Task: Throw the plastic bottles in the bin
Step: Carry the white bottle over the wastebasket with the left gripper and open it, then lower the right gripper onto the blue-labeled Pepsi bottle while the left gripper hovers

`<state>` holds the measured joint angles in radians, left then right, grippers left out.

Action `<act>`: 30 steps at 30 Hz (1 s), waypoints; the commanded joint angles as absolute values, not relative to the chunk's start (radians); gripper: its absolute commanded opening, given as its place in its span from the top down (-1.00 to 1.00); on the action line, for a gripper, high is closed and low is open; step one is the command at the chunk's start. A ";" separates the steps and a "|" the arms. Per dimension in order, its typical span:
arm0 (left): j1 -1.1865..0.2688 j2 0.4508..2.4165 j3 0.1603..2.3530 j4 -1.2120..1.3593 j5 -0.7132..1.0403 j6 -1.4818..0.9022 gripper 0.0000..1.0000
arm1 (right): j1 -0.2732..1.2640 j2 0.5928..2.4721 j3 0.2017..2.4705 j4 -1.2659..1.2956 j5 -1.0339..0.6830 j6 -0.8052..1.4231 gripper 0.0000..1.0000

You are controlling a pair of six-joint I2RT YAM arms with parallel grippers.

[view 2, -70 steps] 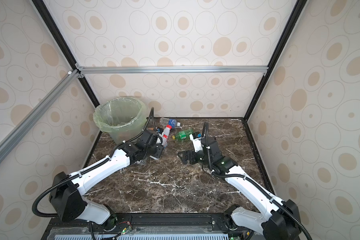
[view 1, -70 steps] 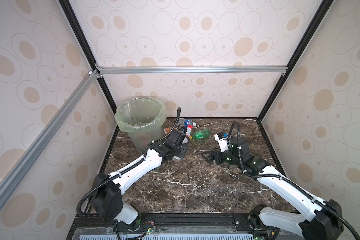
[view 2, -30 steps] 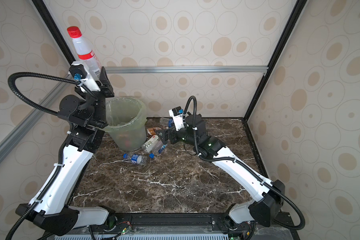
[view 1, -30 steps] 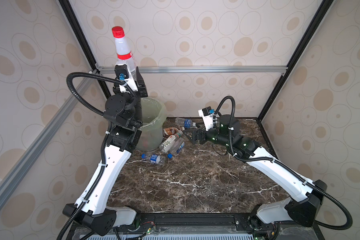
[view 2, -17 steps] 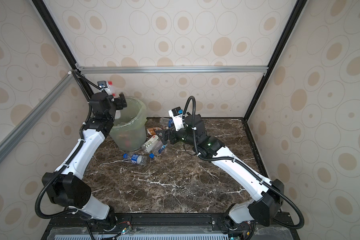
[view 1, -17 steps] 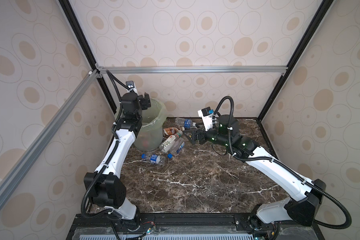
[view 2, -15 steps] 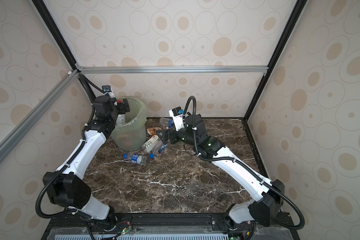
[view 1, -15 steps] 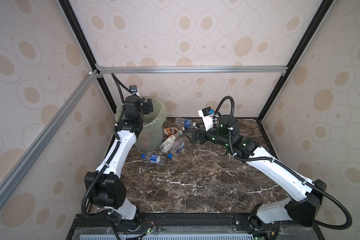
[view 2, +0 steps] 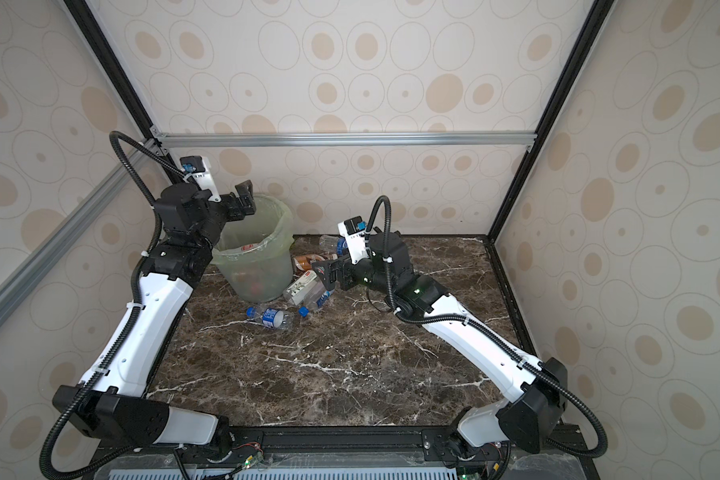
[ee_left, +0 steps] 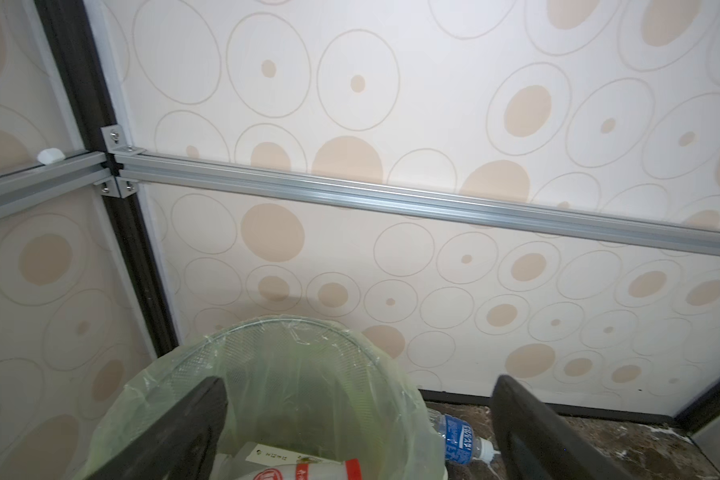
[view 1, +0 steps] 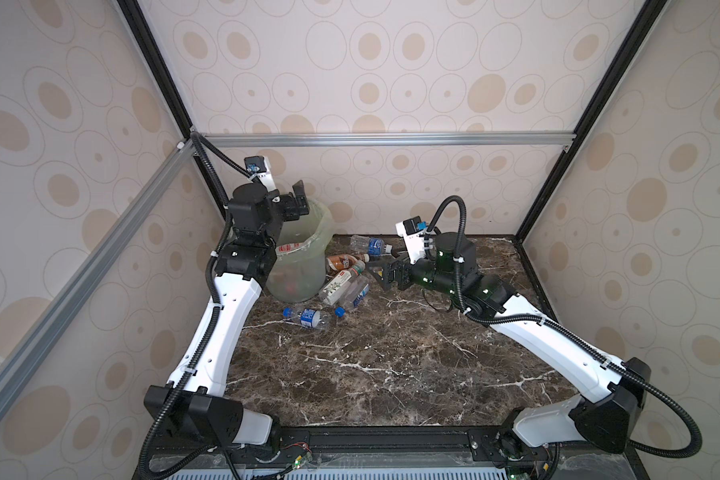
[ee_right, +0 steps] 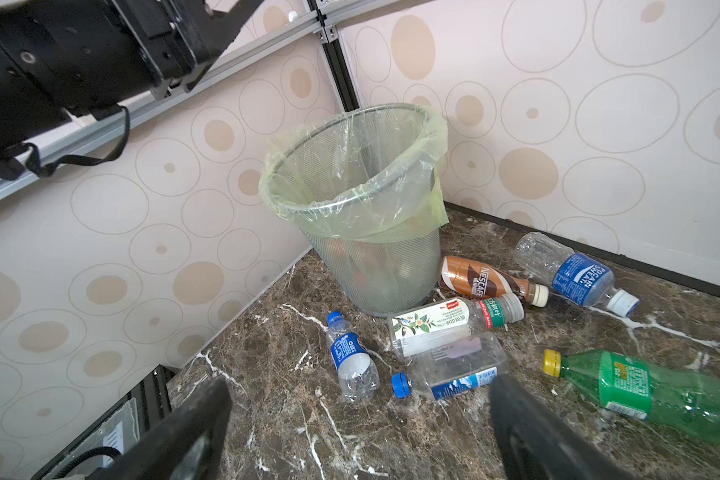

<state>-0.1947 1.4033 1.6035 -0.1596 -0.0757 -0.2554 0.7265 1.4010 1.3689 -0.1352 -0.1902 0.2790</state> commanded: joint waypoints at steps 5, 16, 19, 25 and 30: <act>-0.248 1.305 1.473 -0.215 0.065 -0.388 -0.98 | 0.735 1.457 1.266 -0.070 -0.187 0.271 -0.99; -0.202 1.217 1.373 -0.250 0.317 -0.605 -0.98 | 0.863 1.758 1.282 0.045 -0.178 0.216 -0.99; -0.144 1.201 1.354 -0.223 0.399 -0.677 -0.98 | 0.897 1.858 1.329 0.071 -0.176 0.212 -0.99; -0.032 1.163 1.275 -0.120 0.528 -0.818 -0.98 | 0.946 2.017 1.439 0.084 -0.155 0.202 -0.99; 0.049 1.137 1.214 -0.031 0.590 -0.897 -0.98 | 0.957 2.107 1.519 0.070 -0.130 0.207 -0.99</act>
<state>0.0193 1.1660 1.2213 -0.1261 0.5125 -0.8066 0.9501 2.0720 1.4647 0.0528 -0.1535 0.2169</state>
